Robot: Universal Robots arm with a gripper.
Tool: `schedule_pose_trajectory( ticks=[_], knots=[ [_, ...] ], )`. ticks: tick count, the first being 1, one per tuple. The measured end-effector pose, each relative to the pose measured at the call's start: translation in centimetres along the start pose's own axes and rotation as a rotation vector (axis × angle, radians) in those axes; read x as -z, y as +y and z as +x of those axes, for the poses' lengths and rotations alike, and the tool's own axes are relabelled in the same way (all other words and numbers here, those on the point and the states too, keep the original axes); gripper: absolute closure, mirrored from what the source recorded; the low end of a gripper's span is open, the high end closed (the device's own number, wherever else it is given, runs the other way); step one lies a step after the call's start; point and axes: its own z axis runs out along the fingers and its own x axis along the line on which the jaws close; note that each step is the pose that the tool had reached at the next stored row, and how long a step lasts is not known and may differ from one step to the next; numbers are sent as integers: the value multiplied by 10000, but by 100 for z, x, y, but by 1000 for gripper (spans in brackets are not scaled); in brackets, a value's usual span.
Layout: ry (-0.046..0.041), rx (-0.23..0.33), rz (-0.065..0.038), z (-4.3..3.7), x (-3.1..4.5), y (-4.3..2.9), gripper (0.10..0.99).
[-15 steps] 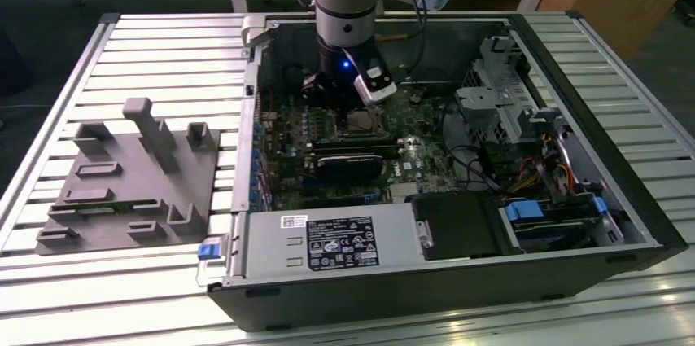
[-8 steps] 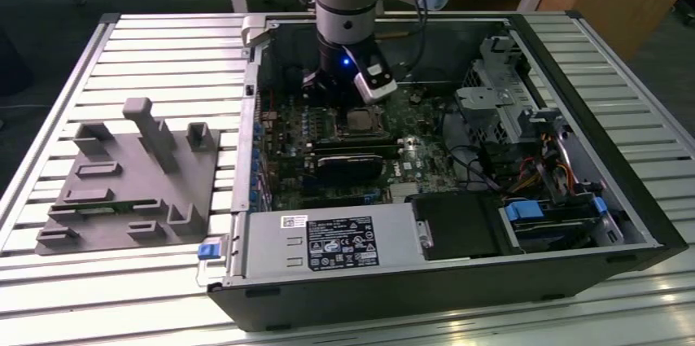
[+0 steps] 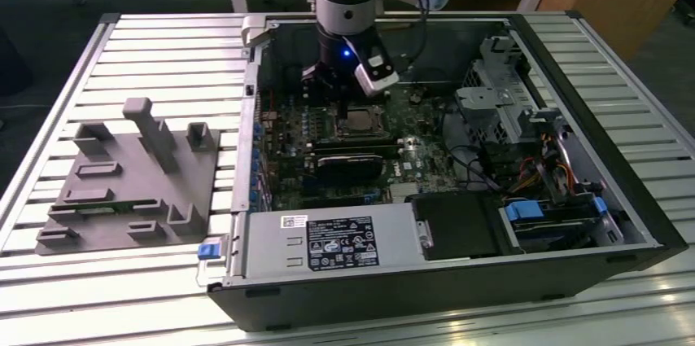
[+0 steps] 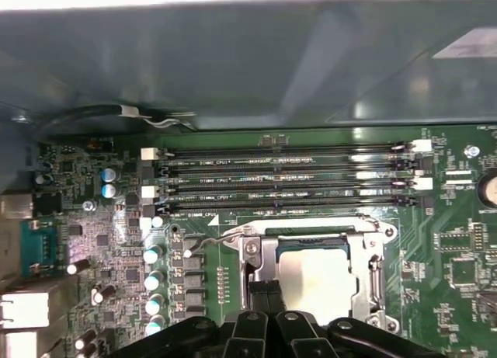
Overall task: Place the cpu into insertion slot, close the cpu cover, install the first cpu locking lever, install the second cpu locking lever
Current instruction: 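Close the cpu cover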
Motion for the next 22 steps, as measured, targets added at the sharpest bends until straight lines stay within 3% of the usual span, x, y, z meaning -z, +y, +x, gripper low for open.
schedule_pose_trajectory(
  ticks=[3, 9, 19, 22],
  knots=[
    [-3, 0, -1, -1, 47, 1, 980],
    [-3, 1, 1, -7, 48, 2, 980],
    [-2, 0, 0, -264, 43, 17, 980],
    [-2, 1, -1, -304, 43, 18, 980]
  ],
)
